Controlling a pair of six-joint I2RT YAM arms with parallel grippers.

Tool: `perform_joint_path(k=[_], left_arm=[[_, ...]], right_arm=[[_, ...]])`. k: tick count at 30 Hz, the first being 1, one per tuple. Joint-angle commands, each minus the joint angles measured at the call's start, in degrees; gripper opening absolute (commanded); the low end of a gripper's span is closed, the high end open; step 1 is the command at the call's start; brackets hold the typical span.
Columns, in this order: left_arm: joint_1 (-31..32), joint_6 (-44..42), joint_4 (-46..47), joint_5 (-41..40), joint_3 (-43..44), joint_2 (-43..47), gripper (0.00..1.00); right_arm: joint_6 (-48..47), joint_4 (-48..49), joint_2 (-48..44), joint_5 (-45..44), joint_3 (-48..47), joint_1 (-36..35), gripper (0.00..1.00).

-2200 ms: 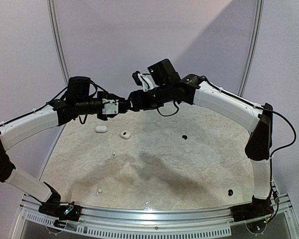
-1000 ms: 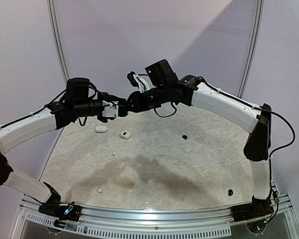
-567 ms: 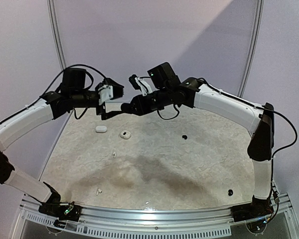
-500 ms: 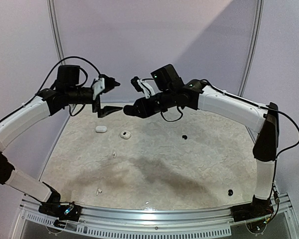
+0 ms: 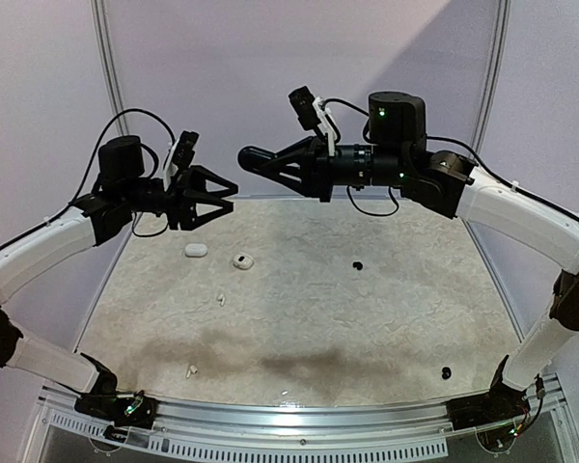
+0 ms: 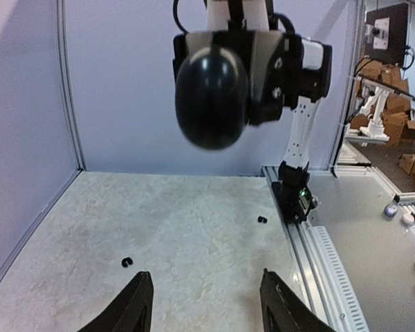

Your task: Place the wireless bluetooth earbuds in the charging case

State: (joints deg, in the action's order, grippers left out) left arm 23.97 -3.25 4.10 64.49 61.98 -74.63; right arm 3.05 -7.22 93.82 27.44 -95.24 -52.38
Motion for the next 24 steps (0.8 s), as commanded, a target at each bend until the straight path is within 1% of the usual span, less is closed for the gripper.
perform_joint_path(k=[1,2,4,8,12,15,18,20,24], left_arm=[[1.98,12.35,14.98,-0.89,-1.61,0.07,0.48],[2.46,12.82,15.9,-1.19,-1.79,0.01,0.46],[3.27,13.63,18.02,-1.69,-1.99,-0.28,0.45],[4.42,15.92,21.19,-3.06,-1.69,-1.09,0.53],[5.52,16.27,22.0,-3.96,-1.1,-1.87,0.53],[6.23,16.25,22.07,-4.81,-0.84,-2.32,0.49],[6.53,16.22,22.09,-4.99,-0.77,-2.53,0.37],[6.62,16.21,22.09,-5.1,-0.72,-2.54,0.31],[6.62,16.41,22.09,-4.69,-0.56,-2.54,0.32]], right_arm=[[-1.75,0.9,1.58,2.53,-1.31,-0.16,0.0],[-1.84,0.75,1.62,2.52,-1.39,-0.19,0.0],[-2.11,0.46,1.69,2.51,-1.5,-0.37,0.0],[-2.43,-0.38,1.79,2.62,-1.79,-0.64,0.0],[-2.43,-1.47,2.18,2.56,-2.16,-0.89,0.0],[-2.4,-2.78,2.71,2.51,-2.76,-1.08,0.0],[-2.43,-2.97,2.99,2.31,-2.93,-1.21,0.0],[-2.43,-3.2,3.03,1.98,-3.0,-1.23,0.0],[-4.65,-4.6,3.12,0.9,-3.1,-1.25,0.0]])
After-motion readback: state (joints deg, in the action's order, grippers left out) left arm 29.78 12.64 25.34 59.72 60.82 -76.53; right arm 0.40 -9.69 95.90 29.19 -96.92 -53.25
